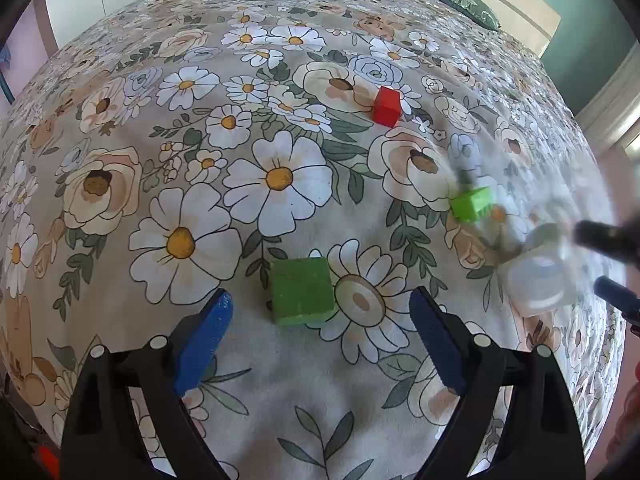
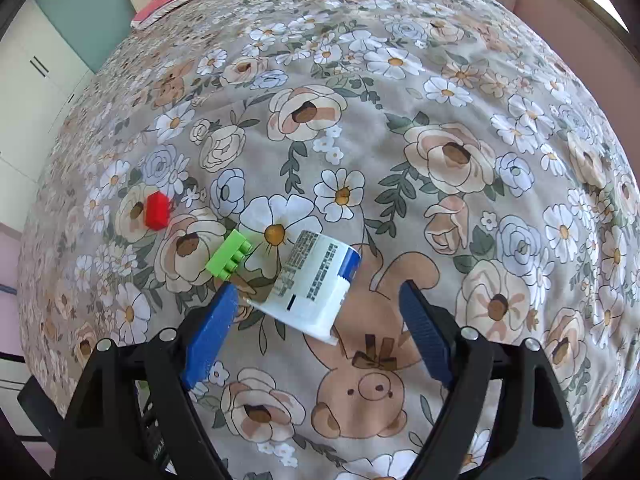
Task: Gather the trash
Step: 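Grasp the white yogurt cup with the right tool while the left tool grasps the green sponge, then lift the yogurt cup with the right tool while the left tool lifts the green sponge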
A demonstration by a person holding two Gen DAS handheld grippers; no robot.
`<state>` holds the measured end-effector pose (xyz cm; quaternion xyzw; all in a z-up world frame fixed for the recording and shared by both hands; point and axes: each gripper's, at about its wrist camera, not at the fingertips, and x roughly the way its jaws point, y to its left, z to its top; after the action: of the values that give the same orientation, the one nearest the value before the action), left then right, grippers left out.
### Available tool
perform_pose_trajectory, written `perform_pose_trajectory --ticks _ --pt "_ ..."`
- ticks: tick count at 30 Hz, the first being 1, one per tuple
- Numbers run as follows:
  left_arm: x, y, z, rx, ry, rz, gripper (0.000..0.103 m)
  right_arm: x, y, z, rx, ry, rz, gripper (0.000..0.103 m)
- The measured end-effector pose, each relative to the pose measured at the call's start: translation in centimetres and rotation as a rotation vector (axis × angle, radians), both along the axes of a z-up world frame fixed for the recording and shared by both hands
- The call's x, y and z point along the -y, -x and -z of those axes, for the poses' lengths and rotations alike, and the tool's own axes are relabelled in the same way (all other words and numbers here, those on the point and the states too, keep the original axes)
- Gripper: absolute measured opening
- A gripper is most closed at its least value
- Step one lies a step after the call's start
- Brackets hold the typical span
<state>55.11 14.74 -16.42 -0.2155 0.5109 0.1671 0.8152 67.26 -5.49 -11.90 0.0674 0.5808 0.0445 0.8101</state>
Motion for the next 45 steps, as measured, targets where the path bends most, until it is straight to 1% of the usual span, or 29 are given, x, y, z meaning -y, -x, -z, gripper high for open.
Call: perform_pose_trajectory --ticks 2,4,5,6,8,9,10,11,14,19,21,23,28,30,31,38,41,45 --pt "0.0 -0.4 0.6 -0.002 0.012 -0.001 0.091 0.0 -0.9 0.9 -0.004 0.000 0.040 0.081" --pt "0.1 -0.6 1.3 -0.005 0.030 0.000 0.089 0.2 -1.6 2.1 -0.032 -0.013 0.070 0.081" --pt "0.2 -0.7 1.6 -0.008 0.027 0.009 0.084 0.2 -1.9 2.7 -0.051 -0.024 0.078 0.081" --pt "0.4 -0.8 1.9 -0.009 0.013 0.018 0.082 0.3 -2.0 3.4 -0.069 -0.031 0.084 0.081" --pt "0.6 -0.9 2.1 0.002 -0.007 0.033 0.081 0.4 -2.1 4.4 -0.094 -0.050 0.085 0.076" --pt "0.6 -0.9 2.1 0.009 -0.008 0.035 0.080 0.4 -2.0 4.9 -0.103 -0.061 0.083 0.066" --pt "0.5 -0.9 2.1 0.010 -0.006 0.035 0.080 0.4 -2.0 5.2 -0.108 -0.072 0.076 0.064" --pt "0.4 -0.9 2.1 0.012 0.000 0.033 0.079 0.3 -1.9 5.5 -0.115 -0.080 0.071 0.064" --pt "0.2 -0.7 2.0 0.016 0.020 0.037 0.074 0.2 -1.8 6.0 -0.134 -0.100 0.070 0.064" --pt "0.4 -0.4 2.1 0.011 0.018 0.059 0.068 -0.1 -1.5 6.1 -0.142 -0.113 0.053 0.061" --pt "0.2 -0.1 2.1 0.010 0.023 0.062 0.063 -0.1 -1.4 6.2 -0.142 -0.130 0.048 0.058" --pt "0.0 0.2 2.0 0.006 0.021 0.066 0.058 0.0 -1.3 6.3 -0.144 -0.142 0.043 0.057" --pt "-0.9 0.3 2.0 -0.005 0.045 0.063 0.046 0.2 -1.1 6.3 -0.140 -0.161 0.036 0.056" --pt "-1.0 0.2 2.1 -0.009 0.044 0.065 0.035 0.4 -1.0 6.3 -0.139 -0.172 0.038 0.055" --pt "-1.1 0.1 2.1 -0.010 0.039 0.071 0.033 0.5 -0.9 6.3 -0.137 -0.175 0.036 0.055" --pt "-0.8 0.3 1.7 -0.008 0.024 0.104 0.032 1.3 -0.1 5.3 -0.104 -0.192 0.025 0.054" --pt "-0.9 0.7 1.0 -0.006 0.027 0.110 0.032 2.2 0.3 3.9 -0.080 -0.200 0.026 0.054" --pt "-0.5 1.5 -1.2 0.015 -0.004 0.134 0.032 3.4 1.2 0.8 -0.041 -0.204 0.022 0.054"
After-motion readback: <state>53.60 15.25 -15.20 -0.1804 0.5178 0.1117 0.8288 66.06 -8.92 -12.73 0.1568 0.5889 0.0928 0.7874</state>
